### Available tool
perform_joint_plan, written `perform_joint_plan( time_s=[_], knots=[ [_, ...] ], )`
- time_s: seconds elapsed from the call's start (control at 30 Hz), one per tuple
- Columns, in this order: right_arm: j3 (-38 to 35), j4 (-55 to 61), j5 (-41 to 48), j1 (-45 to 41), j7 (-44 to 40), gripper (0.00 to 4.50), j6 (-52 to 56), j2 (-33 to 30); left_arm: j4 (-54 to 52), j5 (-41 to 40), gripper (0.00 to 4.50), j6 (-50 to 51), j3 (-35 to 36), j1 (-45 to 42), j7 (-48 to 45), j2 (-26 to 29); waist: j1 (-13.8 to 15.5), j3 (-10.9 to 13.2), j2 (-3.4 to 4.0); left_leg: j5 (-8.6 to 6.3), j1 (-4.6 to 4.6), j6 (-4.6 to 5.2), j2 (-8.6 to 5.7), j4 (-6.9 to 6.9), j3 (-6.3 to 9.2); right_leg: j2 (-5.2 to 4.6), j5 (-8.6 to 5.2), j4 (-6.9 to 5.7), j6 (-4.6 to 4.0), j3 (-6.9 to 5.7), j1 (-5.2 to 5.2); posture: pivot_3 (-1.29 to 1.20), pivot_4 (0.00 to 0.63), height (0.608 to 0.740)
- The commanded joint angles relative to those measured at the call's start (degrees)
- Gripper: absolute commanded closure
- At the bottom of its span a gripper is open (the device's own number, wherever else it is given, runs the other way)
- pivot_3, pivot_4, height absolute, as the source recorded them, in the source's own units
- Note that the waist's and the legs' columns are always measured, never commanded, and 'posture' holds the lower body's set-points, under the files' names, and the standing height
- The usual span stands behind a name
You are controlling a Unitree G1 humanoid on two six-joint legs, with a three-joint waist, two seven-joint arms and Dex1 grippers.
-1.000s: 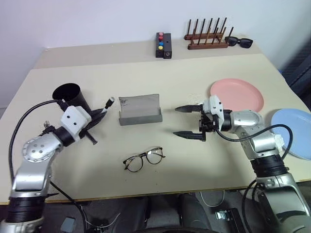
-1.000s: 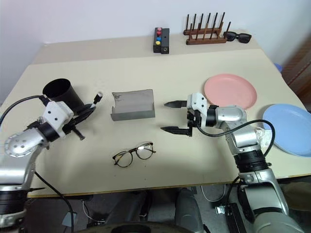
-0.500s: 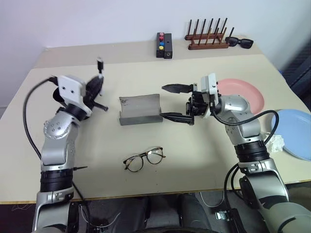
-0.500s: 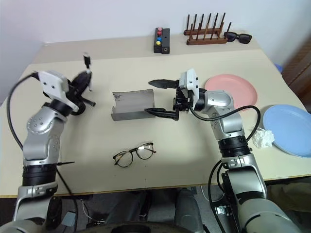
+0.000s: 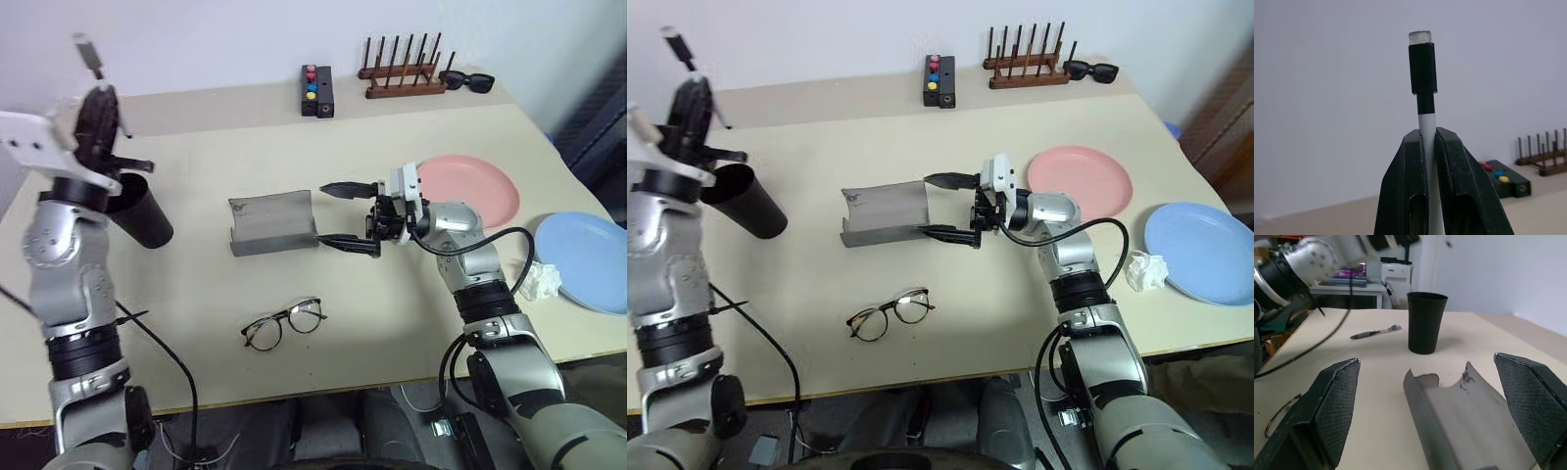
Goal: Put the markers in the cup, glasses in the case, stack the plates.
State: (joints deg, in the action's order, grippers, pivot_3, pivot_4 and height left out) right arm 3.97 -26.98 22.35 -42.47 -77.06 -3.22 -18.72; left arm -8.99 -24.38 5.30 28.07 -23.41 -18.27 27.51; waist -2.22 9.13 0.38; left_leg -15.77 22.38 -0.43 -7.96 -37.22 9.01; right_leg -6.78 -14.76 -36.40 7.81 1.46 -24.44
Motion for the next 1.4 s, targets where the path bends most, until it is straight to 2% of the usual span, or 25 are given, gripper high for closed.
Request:
perform_joint_plan(
  time_s=[0.03, 0.57, 1.4],
  knots=[
    [-0.4, -1.2, 0.2, -2.3, -1.2, 0.00, -2.0, 1.3, -4.0, -2.1, 4.48, 0.0, 3.9, 2.9, 1.4, 0.6, -0.1, 0.0, 0.00, 0.00, 0.00, 0.00, 0.00, -0.02, 0.00, 0.00, 0.00, -0.02, 0.00, 0.00, 0.01, 0.00, 0.150, 0.740],
    [-1.6, -11.1, -1.5, -5.7, -3.2, 0.00, -6.0, 3.0, -1.4, 3.8, 4.48, -5.8, 4.6, 8.6, 7.3, -1.4, 0.0, 0.0, -0.05, 0.00, 0.00, 0.00, -0.01, -0.05, 0.01, 0.00, 0.00, -0.04, 0.00, 0.00, 0.02, 0.00, 0.150, 0.740],
    [-3.8, -6.0, 0.2, -5.4, -0.4, 0.00, -2.6, 3.0, 9.3, 11.4, 4.48, -12.0, -2.0, 5.1, 11.2, -3.5, -0.1, 0.0, -0.05, 0.00, 0.00, 0.00, -0.02, -0.06, 0.00, -0.01, 0.00, -0.09, 0.00, 0.00, 0.00, 0.00, 0.150, 0.740]
  ],
)
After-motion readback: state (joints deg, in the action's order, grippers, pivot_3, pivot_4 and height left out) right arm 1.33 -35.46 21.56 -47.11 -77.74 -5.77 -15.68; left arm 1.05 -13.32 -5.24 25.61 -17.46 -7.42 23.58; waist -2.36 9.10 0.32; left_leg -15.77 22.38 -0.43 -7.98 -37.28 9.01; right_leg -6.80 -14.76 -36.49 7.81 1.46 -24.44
